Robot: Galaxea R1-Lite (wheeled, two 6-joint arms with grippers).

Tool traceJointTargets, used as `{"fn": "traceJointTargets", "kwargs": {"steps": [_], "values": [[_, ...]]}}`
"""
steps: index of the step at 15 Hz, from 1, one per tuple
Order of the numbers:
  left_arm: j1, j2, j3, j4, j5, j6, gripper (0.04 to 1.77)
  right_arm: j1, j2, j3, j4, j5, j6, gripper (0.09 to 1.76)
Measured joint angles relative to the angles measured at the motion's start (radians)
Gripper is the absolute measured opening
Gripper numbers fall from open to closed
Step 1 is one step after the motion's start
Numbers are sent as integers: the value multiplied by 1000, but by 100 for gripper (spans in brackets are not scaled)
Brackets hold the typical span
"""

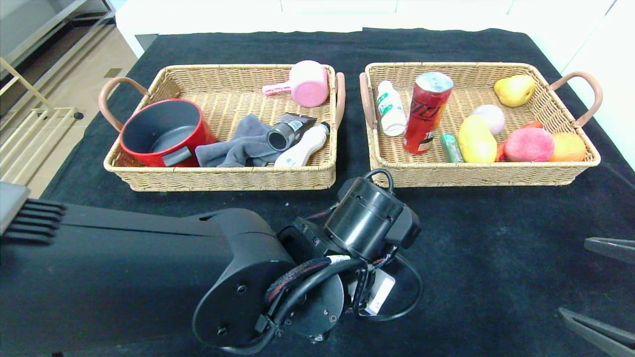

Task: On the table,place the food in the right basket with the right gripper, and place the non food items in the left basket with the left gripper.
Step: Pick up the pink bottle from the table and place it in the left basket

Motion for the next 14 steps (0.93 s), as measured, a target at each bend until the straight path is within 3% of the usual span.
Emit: {"fn": "traceJointTargets", "kwargs": {"steps": [14], "values": [[5, -45, 0, -5, -2, -19, 86, 0, 0, 1, 0, 0, 0, 171]]}}
